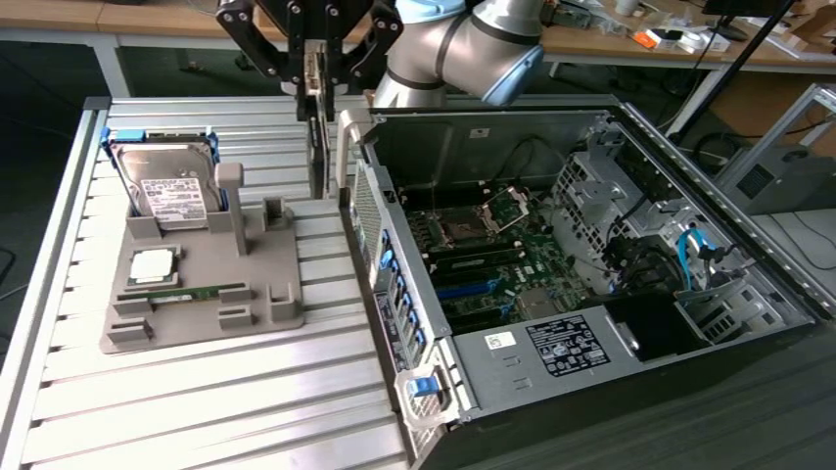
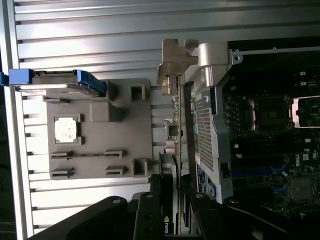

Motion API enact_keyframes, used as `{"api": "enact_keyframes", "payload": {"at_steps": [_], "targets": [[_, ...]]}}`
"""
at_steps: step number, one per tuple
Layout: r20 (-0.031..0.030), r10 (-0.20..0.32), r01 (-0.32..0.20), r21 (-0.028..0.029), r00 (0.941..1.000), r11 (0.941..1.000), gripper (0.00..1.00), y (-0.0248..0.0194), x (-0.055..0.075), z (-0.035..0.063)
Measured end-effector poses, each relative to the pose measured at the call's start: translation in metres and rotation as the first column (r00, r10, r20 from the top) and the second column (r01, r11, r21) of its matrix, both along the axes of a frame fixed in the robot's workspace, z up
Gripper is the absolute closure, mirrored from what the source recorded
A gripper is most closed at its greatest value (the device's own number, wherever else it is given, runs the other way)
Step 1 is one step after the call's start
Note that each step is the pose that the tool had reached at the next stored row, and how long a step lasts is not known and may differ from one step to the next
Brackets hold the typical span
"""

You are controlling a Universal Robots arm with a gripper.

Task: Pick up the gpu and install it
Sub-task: 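Pick up the gpu and move the gpu toward the slot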

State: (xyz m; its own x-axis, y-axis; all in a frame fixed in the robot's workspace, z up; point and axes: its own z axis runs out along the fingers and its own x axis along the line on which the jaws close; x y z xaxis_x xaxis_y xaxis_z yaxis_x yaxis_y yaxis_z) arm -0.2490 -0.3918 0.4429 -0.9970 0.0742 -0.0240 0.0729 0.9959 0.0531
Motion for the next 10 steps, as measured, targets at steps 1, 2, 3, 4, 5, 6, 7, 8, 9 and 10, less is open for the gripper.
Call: {"api": "enact_keyframes", "payload": {"at_steps": [1, 2, 3, 4, 5, 6, 7, 8, 9, 10], "targets": [[0.0001, 0.000, 0.000, 0.0000, 1.0000, 1.0000, 0.73, -0.0002, 0.0010, 0.0000], [0.0001, 0.000, 0.000, -0.0001, 1.0000, 1.0000, 0.73, -0.0004, 0.0020, 0.0000], [0.0000, 0.000, 0.000, -0.0001, 1.0000, 1.0000, 0.73, -0.0006, 0.0030, -0.0001], [0.0000, 0.000, 0.000, -0.0002, 1.0000, 1.0000, 0.73, -0.0008, 0.0041, -0.0001], [0.0000, 0.000, 0.000, -0.0002, 1.0000, 1.0000, 0.73, -0.0010, 0.0053, -0.0001], [0.0000, 0.000, 0.000, -0.0002, 1.0000, 1.0000, 0.73, -0.0011, 0.0063, -0.0001], [0.0000, 0.000, 0.000, -0.0003, 1.0000, 1.0000, 0.73, -0.0013, 0.0074, -0.0001], [0.0001, 0.000, 0.000, -0.0002, 1.0000, 1.0000, 0.73, -0.0014, 0.0085, -0.0001], [0.0000, 0.000, 0.000, -0.0003, 1.0000, 1.0000, 0.73, -0.0015, 0.0097, -0.0001], [0.0000, 0.000, 0.000, -0.0003, 1.0000, 1.0000, 0.73, -0.0016, 0.0109, -0.0001]]}}
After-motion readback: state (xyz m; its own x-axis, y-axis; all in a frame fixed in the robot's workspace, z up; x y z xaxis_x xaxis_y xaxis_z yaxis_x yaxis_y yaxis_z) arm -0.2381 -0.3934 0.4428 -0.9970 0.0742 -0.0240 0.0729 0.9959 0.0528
